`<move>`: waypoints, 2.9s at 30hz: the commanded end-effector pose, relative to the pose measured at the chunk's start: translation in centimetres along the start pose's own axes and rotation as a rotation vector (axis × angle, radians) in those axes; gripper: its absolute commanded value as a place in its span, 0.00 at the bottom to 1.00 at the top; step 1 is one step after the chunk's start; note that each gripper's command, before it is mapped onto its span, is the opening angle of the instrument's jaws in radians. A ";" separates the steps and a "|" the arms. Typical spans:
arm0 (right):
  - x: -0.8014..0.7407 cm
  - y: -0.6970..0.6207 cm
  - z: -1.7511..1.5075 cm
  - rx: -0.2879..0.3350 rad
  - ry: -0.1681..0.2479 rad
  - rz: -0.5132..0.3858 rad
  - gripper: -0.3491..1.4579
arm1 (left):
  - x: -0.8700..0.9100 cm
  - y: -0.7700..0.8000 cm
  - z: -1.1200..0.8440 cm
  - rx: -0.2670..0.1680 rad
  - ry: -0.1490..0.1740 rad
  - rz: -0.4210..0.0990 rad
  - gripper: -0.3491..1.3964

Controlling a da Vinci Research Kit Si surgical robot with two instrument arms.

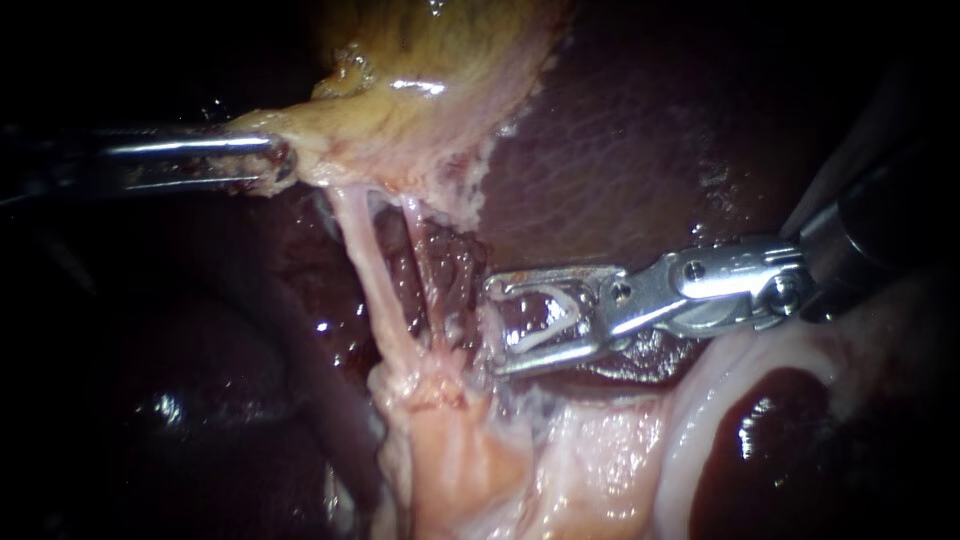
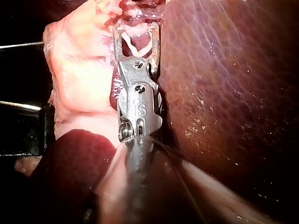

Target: Clipping first clip left tube

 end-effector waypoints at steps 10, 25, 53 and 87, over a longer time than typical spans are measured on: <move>0.13 -0.13 -0.04 0.010 0.002 0.001 0.45 | 0.00 0.00 0.00 0.000 0.000 0.000 0.00; 0.64 -0.46 -0.18 0.035 0.012 0.013 0.45 | 0.00 0.00 -0.01 0.000 0.000 0.000 0.00; 1.12 -0.68 0.17 0.042 0.037 0.131 0.45 | -0.03 -0.01 0.02 0.001 0.001 0.002 0.00; 0.62 -0.42 0.79 0.042 -0.008 0.171 0.46 | -0.02 0.01 0.04 0.000 0.001 0.001 0.00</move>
